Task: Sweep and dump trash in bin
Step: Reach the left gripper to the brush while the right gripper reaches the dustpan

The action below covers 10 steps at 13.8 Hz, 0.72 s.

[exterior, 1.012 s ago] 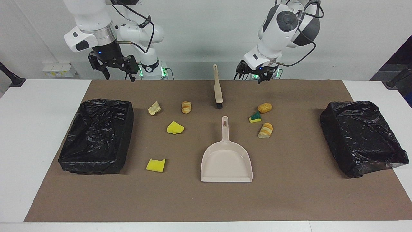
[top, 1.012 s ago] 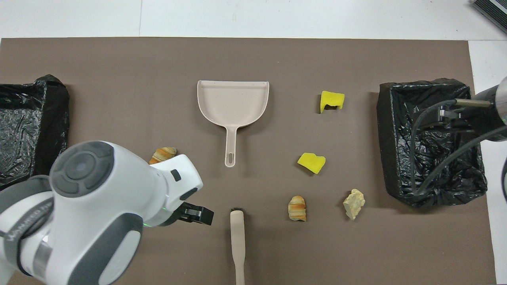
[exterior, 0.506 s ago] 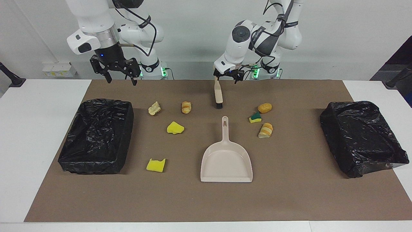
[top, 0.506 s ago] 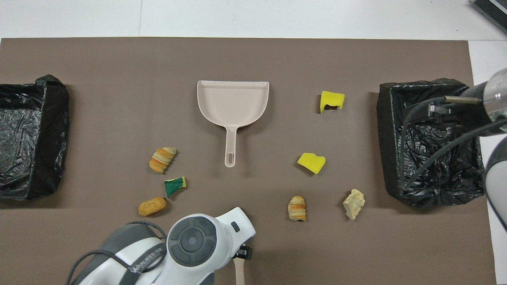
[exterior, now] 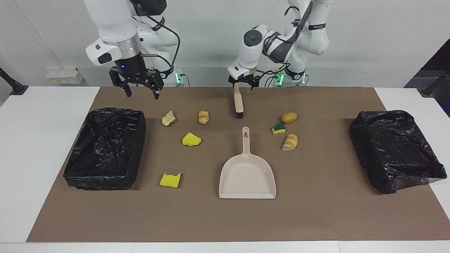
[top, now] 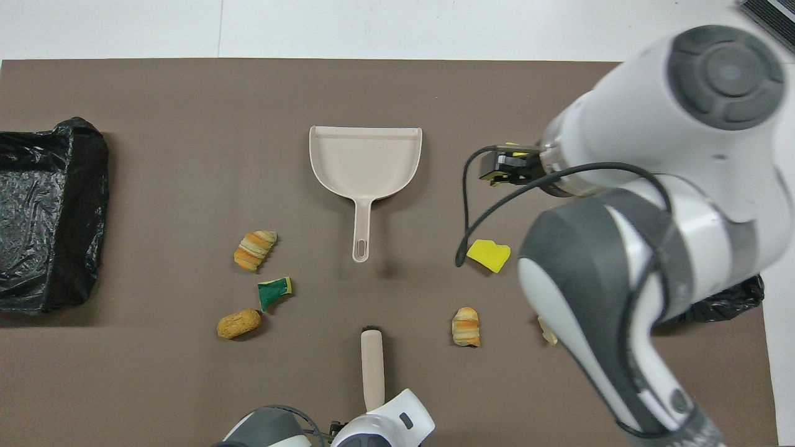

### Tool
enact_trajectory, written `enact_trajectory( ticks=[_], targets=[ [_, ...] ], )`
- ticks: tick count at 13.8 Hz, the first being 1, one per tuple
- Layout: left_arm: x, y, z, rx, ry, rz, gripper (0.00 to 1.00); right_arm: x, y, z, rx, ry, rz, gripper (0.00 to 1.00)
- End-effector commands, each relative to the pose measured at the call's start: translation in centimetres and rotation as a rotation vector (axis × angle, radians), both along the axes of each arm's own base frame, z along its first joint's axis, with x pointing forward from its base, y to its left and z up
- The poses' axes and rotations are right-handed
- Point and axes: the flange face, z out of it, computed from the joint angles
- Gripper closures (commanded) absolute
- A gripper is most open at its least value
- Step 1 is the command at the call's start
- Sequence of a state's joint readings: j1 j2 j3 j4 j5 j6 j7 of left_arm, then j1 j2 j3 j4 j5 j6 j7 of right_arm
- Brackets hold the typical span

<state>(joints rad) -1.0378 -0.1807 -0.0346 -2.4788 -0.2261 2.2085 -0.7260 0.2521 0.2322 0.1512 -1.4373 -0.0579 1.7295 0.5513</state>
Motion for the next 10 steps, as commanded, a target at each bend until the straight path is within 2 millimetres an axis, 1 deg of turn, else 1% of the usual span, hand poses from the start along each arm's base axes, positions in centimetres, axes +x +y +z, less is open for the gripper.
enact_trajectory(
  ticks=[1,2,3,4,5,6,7,8,9,10],
  targets=[
    [-1.6,0.3,-0.4,-0.009,-0.011,0.038,0.11,1.4,6.7,-2.1,-0.002,-0.024,-0.027,0.00],
    [-1.6,0.4,-0.5,-0.008,-0.011,0.038,0.28,1.6,7.7,-2.9,0.008,-0.033,-0.023,0.00],
    [-1.7,0.4,-0.5,-0.008,-0.011,0.038,0.43,1.7,8.8,-4.1,0.007,-0.027,-0.010,0.00],
    [-1.7,0.4,-0.5,-0.008,-0.011,0.040,0.57,1.7,11.0,-5.0,0.005,-0.029,0.005,0.00],
    [-1.8,0.7,-0.9,-0.001,-0.009,0.045,0.70,2.3,12.0,-5.8,-0.005,-0.035,-0.010,0.00],
    [-1.8,0.7,-1.0,0.000,-0.009,0.050,0.77,2.7,12.7,-6.8,-0.002,-0.033,-0.020,0.00],
    [-1.8,0.8,-1.0,0.007,-0.006,0.064,0.84,2.6,14.4,-7.9,0.002,-0.034,-0.009,0.00],
    [-1.7,0.9,-1.0,0.010,-0.005,0.077,0.96,2.6,15.7,-9.2,-0.001,-0.035,-0.003,0.00],
    [-1.5,1.0,-1.1,0.014,-0.001,0.081,1.00,2.6,16.8,-10.7,-0.010,-0.035,-0.005,0.00],
    [-1.4,1.1,-1.2,0.021,0.003,0.083,1.00,2.3,18.3,-12.2,-0.016,-0.038,-0.001,0.00]
  ],
)
